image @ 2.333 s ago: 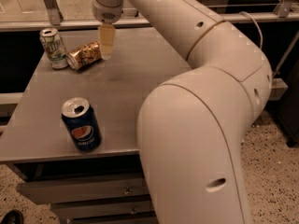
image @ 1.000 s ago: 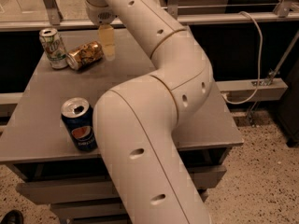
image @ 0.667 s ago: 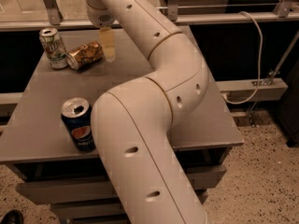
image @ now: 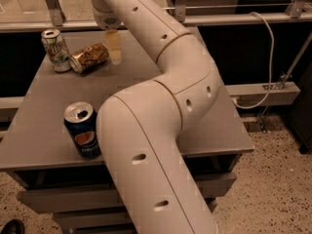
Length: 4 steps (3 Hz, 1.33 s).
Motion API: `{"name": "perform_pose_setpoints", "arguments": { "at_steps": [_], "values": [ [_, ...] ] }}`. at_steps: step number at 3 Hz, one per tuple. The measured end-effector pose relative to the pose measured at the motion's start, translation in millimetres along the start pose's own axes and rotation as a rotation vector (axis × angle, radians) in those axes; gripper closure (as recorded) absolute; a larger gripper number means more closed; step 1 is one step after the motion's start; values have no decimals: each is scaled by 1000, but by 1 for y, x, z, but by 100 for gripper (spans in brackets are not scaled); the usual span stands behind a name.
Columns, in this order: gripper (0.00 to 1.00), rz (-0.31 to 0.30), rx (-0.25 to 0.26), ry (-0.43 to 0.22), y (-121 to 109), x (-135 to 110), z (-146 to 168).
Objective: Place orange can upright
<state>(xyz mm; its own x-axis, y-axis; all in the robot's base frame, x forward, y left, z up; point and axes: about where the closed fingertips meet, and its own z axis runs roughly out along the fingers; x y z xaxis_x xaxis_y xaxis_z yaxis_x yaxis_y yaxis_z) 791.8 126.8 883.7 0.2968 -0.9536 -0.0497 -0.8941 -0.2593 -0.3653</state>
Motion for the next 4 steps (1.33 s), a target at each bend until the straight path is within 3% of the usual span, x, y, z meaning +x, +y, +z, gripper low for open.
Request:
{"name": "perform_pose_setpoints", "arguments": {
  "at_steps": [3, 4],
  "values": [
    [0, 11, -107, -45, 21, -10, 29],
    [21, 9, -134, -55, 25, -18, 36]
  ]
}}
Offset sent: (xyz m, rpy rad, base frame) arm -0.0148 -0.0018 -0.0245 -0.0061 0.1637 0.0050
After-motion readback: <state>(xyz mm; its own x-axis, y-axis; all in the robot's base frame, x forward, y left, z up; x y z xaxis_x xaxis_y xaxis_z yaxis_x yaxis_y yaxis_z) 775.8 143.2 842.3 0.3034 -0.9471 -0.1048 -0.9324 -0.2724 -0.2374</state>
